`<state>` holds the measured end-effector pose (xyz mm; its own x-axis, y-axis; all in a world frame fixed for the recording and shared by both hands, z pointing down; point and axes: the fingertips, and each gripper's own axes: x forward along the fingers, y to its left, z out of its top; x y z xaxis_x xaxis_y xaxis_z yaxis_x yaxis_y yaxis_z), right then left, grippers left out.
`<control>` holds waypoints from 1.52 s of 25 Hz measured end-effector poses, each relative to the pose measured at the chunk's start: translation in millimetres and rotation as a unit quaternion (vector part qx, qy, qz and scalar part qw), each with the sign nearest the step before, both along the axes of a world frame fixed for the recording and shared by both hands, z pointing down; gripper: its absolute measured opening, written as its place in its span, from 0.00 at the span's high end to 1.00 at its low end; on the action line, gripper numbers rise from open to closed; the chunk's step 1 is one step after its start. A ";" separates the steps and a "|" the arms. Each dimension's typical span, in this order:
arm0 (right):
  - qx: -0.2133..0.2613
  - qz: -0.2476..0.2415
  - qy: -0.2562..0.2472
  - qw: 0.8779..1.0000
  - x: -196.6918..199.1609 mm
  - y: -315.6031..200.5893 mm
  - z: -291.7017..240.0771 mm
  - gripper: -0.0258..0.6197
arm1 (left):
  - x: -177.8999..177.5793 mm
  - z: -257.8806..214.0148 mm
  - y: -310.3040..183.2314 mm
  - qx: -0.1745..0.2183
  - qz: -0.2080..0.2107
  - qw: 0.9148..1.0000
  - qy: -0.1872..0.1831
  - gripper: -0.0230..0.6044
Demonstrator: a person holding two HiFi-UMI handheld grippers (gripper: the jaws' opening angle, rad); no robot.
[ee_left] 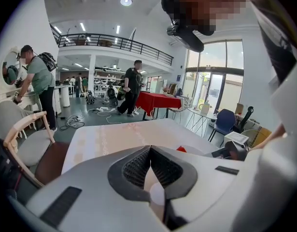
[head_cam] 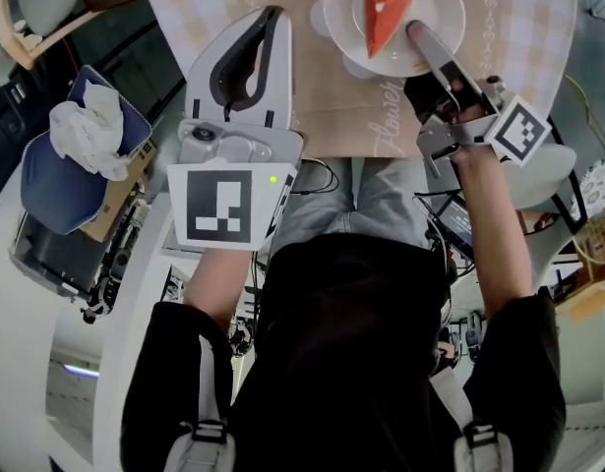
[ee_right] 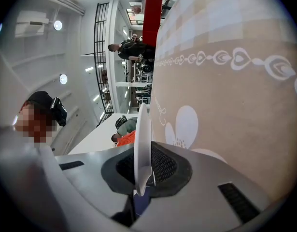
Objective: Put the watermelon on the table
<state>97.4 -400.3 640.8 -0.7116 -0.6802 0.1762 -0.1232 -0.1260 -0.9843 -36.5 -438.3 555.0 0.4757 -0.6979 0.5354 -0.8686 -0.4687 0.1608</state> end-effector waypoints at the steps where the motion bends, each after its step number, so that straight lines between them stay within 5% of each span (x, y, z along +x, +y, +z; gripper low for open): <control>1: -0.001 -0.002 0.001 1.000 -1.2 0.5 1.9 0.93 | 0.5 0.9 0.3 -0.001 0.000 1.000 0.000 0.94; 38: -0.076 -0.032 0.082 0.993 -3.3 7.7 38.7 0.93 | -0.1 5.8 5.7 -0.006 -0.002 1.000 0.002 0.94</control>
